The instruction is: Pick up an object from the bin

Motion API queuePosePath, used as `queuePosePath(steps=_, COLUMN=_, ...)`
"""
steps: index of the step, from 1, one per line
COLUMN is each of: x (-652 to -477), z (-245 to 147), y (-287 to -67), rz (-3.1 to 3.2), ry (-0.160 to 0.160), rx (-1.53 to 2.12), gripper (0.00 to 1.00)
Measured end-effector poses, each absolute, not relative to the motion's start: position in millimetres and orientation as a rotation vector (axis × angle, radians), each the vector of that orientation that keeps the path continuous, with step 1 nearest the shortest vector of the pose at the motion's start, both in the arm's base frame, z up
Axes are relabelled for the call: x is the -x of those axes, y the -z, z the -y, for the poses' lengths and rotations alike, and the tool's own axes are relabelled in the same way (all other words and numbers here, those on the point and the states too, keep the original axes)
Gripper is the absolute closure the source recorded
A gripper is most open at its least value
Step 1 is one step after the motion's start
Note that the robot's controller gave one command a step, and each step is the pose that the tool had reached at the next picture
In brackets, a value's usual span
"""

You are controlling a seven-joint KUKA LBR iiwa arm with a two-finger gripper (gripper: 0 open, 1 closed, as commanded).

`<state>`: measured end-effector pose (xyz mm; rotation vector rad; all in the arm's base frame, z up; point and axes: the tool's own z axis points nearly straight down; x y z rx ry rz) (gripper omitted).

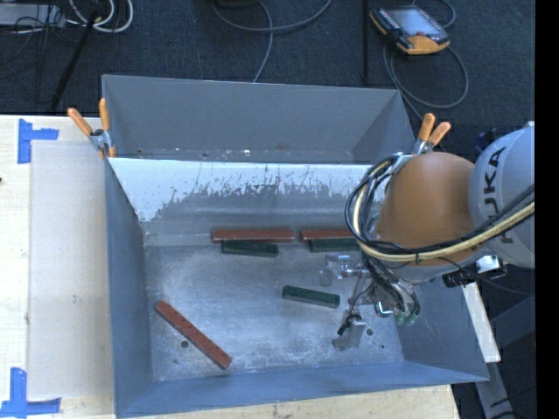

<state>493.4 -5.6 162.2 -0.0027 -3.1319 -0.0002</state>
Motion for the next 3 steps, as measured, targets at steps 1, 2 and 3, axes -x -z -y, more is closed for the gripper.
queuePosePath(steps=1, x=-536.8, z=36.5, y=-142.6, rz=3.043, ry=0.000, rx=-0.785, gripper=0.00)
queuePosePath(steps=2, x=-580.8, z=1.7, y=-65.4, rz=3.031, ry=0.006, rx=-0.822, gripper=0.00)
queuePosePath(steps=3, x=-581.4, z=3.7, y=-70.0, rz=3.035, ry=0.003, rx=-0.815, gripper=1.00)
